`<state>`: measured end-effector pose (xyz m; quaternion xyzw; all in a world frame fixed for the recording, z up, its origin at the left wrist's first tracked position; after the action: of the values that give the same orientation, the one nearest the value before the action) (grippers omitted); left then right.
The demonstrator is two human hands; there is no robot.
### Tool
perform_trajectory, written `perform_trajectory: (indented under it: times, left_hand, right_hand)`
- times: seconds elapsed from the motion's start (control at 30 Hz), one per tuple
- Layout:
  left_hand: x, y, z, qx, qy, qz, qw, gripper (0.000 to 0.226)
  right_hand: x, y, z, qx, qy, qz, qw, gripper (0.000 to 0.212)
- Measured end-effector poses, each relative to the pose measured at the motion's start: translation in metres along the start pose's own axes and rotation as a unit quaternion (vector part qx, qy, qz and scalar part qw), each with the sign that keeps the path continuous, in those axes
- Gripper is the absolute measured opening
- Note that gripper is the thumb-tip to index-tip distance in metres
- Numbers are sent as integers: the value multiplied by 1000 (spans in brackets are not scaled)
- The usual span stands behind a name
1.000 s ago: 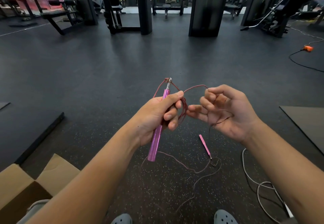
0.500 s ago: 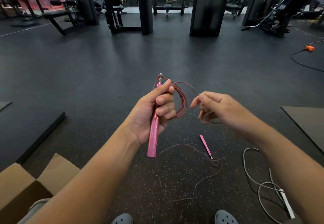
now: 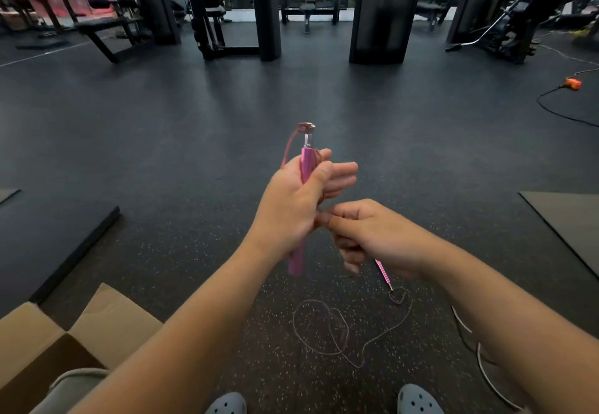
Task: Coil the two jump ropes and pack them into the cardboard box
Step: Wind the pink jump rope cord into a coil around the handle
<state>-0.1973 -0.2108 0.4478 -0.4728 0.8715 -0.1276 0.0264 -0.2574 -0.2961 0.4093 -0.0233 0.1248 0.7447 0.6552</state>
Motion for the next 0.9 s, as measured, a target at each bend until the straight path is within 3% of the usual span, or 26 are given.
perform_trajectory:
  times: [0.1, 0.2, 0.37, 0.43, 0.5, 0.57, 0.63, 0.9]
  left_hand:
    - [5, 0, -1, 26, -168, 25, 985, 20]
    - [5, 0, -6, 81, -370, 50, 924, 25]
    - [20, 4, 0, 63, -521, 118, 843, 22]
    - [18, 2, 7, 44, -546, 133, 826, 26]
    - [11, 1, 15, 0, -496, 146, 856, 29]
    - [6, 4, 24, -73, -374, 153, 912, 29]
    - [6, 10, 29, -130, -246, 167, 946, 32]
    - [9, 12, 23, -141, -129, 202, 961, 27]
  right_hand:
    - [-4, 2, 1, 15, 10, -3, 1000, 32]
    - [-14, 9, 5, 18, 69, 2, 997, 19]
    - [-28, 12, 8, 19, 115, -55, 992, 22]
    - [-34, 10, 6, 18, 130, -86, 988, 19]
    - [-41, 10, 3, 30, 100, -98, 990, 20]
    - [-46, 11, 2, 41, 90, -88, 991, 23]
    - [-50, 12, 3, 41, 106, -74, 991, 25]
    - [-67, 24, 14, -6, 190, -31, 981, 22]
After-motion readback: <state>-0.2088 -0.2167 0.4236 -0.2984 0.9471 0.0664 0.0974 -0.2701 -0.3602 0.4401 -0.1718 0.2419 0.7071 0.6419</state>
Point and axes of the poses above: each hand's wrist, its own y-axis away from the middle knuckle, its own x-axis out of the palm, z = x × y, the point moved 7 cm from there along -y, towards the middle knuckle, and after that the axes turned 2 degrees about y, right-handed, at the moved point
